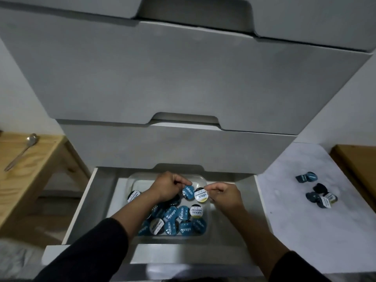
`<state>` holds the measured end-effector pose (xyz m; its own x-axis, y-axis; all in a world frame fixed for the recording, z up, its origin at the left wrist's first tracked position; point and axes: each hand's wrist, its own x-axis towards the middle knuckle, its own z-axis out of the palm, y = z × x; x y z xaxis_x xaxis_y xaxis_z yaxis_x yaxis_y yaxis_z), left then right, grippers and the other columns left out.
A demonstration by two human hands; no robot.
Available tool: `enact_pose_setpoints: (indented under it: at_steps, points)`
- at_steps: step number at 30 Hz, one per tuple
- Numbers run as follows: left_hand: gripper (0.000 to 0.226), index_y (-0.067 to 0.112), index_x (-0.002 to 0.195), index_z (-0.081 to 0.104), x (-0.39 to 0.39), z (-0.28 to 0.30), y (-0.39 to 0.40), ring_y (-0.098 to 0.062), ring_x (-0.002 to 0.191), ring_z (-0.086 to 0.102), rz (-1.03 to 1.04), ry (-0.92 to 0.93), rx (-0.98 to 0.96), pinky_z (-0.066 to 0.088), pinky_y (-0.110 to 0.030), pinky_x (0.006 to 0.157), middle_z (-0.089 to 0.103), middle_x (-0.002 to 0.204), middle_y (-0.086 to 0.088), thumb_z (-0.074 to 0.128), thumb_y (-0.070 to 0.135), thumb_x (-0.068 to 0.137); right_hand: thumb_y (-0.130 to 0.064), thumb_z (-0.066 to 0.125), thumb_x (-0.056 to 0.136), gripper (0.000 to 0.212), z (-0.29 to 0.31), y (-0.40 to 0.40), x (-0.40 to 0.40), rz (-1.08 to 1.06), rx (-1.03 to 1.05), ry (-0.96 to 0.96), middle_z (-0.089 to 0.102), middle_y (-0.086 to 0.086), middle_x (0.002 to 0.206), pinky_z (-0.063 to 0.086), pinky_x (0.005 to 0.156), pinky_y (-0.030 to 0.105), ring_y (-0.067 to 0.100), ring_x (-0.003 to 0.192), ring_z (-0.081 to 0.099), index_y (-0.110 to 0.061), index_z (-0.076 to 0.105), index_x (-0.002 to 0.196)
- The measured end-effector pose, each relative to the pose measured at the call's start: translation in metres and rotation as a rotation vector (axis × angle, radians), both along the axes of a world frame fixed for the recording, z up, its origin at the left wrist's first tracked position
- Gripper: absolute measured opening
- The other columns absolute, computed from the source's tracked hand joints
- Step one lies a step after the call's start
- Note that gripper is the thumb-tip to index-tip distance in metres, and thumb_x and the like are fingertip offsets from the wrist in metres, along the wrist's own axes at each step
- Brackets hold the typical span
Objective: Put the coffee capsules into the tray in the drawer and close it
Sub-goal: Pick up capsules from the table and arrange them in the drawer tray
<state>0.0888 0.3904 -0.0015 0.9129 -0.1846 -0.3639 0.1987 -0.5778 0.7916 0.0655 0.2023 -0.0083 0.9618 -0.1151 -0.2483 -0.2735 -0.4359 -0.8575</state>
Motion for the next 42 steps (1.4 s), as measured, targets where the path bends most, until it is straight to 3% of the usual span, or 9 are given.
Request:
enact_pose_setpoints:
  at_steps: [5, 10, 17, 22, 25, 27, 30, 38, 42]
  points:
    - [0.022, 0.018, 0.099, 0.072, 0.01, -0.01, 0.001, -0.005, 0.085, 0.059, -0.03, 0.01, 0.004, 0.046, -0.014, 0.075, 0.068, 0.114, -0.003, 0.053, 0.01, 0.091, 0.002, 0.065, 0.075, 0.017, -0.003, 0.003, 0.008, 0.0, -0.038, 0.03, 0.062, -0.013, 0.054, 0.046, 0.057, 0.01, -0.008, 0.045, 0.054, -0.011, 0.075, 0.076]
    - [0.027, 0.018, 0.097, 0.075, 0.016, -0.021, 0.001, -0.008, 0.095, 0.064, -0.075, 0.009, 0.046, 0.048, -0.019, 0.092, 0.071, 0.108, -0.001, 0.052, 0.005, 0.089, 0.001, 0.067, 0.071, 0.015, -0.008, 0.008, 0.015, 0.006, -0.106, 0.066, 0.064, -0.007, 0.063, 0.043, 0.05, 0.001, 0.003, 0.058, 0.057, -0.008, 0.075, 0.08]
    - [0.033, 0.018, 0.095, 0.075, 0.02, -0.031, 0.001, -0.01, 0.093, 0.065, -0.111, -0.013, 0.097, 0.046, -0.014, 0.083, 0.073, 0.103, -0.001, 0.049, 0.0, 0.088, -0.002, 0.065, 0.073, 0.012, -0.013, 0.014, 0.021, 0.108, -0.257, -0.014, 0.069, 0.0, 0.069, 0.04, 0.055, 0.0, 0.006, 0.062, 0.059, -0.008, 0.076, 0.077]
    - [0.034, 0.017, 0.095, 0.075, 0.019, -0.036, 0.004, -0.004, 0.085, 0.063, -0.106, 0.0, 0.095, 0.046, -0.009, 0.076, 0.073, 0.102, 0.0, 0.048, -0.002, 0.088, -0.003, 0.063, 0.074, 0.012, -0.018, 0.017, 0.023, 0.22, -0.399, -0.113, 0.074, 0.009, 0.077, 0.038, 0.057, 0.006, 0.02, 0.07, 0.066, -0.006, 0.074, 0.074]
    - [0.025, 0.017, 0.094, 0.075, 0.019, -0.038, 0.006, -0.003, 0.09, 0.065, -0.089, 0.001, 0.079, 0.046, -0.011, 0.083, 0.073, 0.104, 0.002, 0.057, 0.001, 0.086, -0.003, 0.061, 0.074, 0.011, -0.021, 0.019, 0.019, 0.343, -0.561, -0.232, 0.071, 0.014, 0.074, 0.049, 0.061, 0.028, 0.03, 0.067, 0.064, -0.004, 0.071, 0.069]
    - [0.022, 0.015, 0.095, 0.075, 0.019, -0.038, 0.007, -0.002, 0.089, 0.065, -0.094, -0.009, 0.078, 0.046, -0.011, 0.086, 0.073, 0.104, 0.002, 0.062, 0.002, 0.084, -0.009, 0.054, 0.075, 0.017, -0.022, 0.021, 0.017, 0.396, -0.653, -0.243, 0.069, 0.018, 0.073, 0.048, 0.06, 0.034, 0.035, 0.065, 0.061, -0.002, 0.067, 0.067]
    - [0.024, 0.016, 0.096, 0.075, 0.018, -0.037, 0.006, -0.003, 0.088, 0.065, -0.104, -0.02, 0.093, 0.046, -0.011, 0.085, 0.073, 0.103, 0.002, 0.063, 0.0, 0.083, -0.012, 0.049, 0.069, 0.022, -0.022, 0.024, 0.017, 0.427, -0.675, -0.217, 0.067, 0.019, 0.073, 0.05, 0.061, 0.033, 0.035, 0.066, 0.061, 0.0, 0.068, 0.07]
    - [0.021, 0.025, 0.079, 0.072, 0.011, -0.029, 0.004, -0.012, 0.095, 0.066, -0.122, -0.058, 0.211, 0.05, -0.025, 0.096, 0.071, 0.106, 0.001, 0.059, 0.008, 0.084, -0.011, 0.05, 0.083, 0.024, -0.013, 0.023, 0.019, 0.517, -0.768, -0.141, 0.066, 0.013, 0.104, 0.045, 0.082, 0.032, 0.028, 0.096, 0.059, -0.004, 0.067, 0.098]
    - [0.02, 0.021, 0.101, 0.071, 0.001, -0.02, 0.004, -0.014, 0.099, 0.064, -0.16, -0.115, 0.296, 0.048, -0.026, 0.097, 0.069, 0.112, 0.0, 0.056, 0.02, 0.088, -0.005, 0.049, 0.082, 0.026, -0.01, 0.027, 0.017, 0.541, -0.819, -0.106, 0.064, 0.014, 0.107, 0.046, 0.08, 0.031, 0.028, 0.096, 0.06, -0.003, 0.067, 0.101]
